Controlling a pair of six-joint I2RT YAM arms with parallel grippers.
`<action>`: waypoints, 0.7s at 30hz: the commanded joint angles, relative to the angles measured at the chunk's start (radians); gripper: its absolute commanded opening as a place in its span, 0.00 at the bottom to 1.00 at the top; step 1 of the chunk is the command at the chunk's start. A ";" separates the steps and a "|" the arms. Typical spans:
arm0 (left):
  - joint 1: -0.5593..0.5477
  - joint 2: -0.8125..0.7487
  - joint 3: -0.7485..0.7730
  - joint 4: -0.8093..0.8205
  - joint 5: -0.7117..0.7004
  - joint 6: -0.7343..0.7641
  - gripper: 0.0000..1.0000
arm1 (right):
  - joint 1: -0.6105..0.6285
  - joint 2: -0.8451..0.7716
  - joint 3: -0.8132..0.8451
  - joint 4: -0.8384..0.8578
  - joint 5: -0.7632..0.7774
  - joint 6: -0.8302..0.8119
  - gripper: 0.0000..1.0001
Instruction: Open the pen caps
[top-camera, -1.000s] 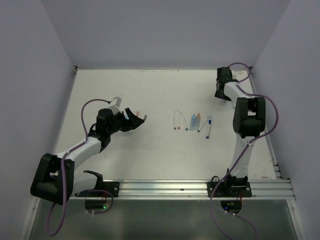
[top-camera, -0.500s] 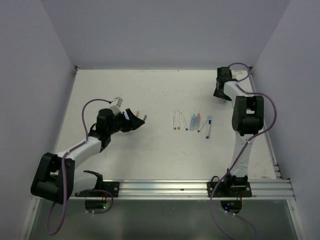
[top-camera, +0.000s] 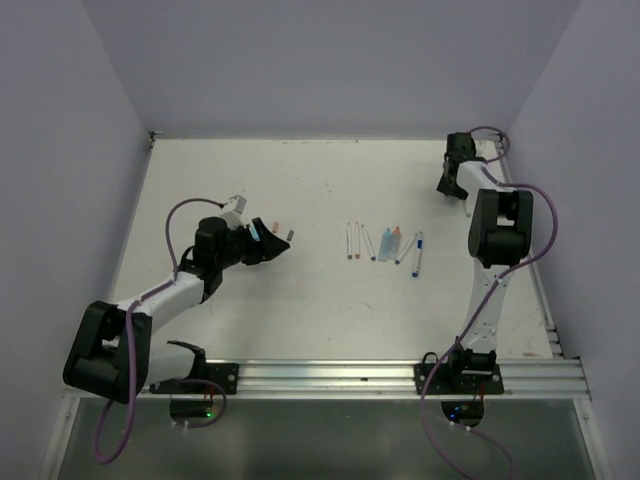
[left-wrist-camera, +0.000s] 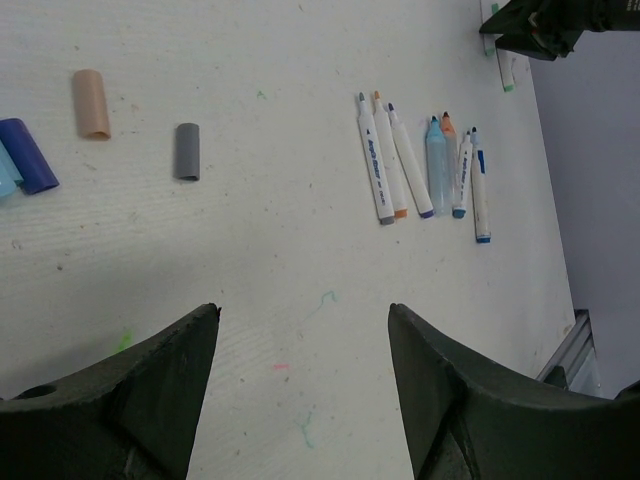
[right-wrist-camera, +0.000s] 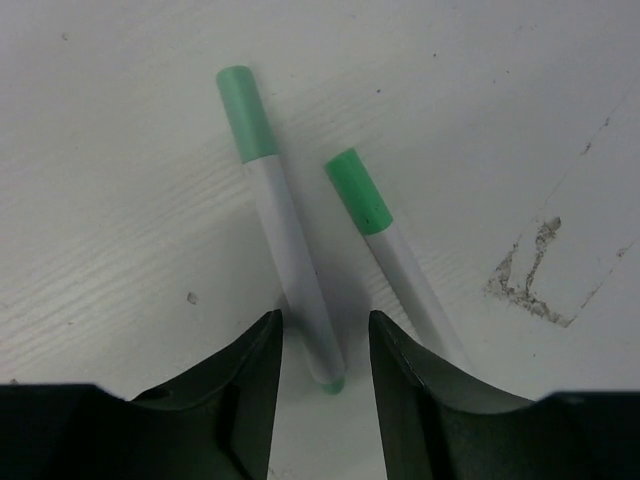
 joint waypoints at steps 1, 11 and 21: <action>-0.003 -0.003 0.038 0.017 0.015 0.024 0.72 | 0.003 0.034 0.045 0.010 -0.070 -0.018 0.41; -0.005 -0.031 0.021 0.006 0.004 0.018 0.72 | 0.003 0.027 0.028 0.002 -0.196 -0.079 0.09; -0.005 -0.057 0.049 -0.021 0.024 0.007 0.73 | 0.027 -0.096 -0.056 0.038 -0.225 -0.125 0.00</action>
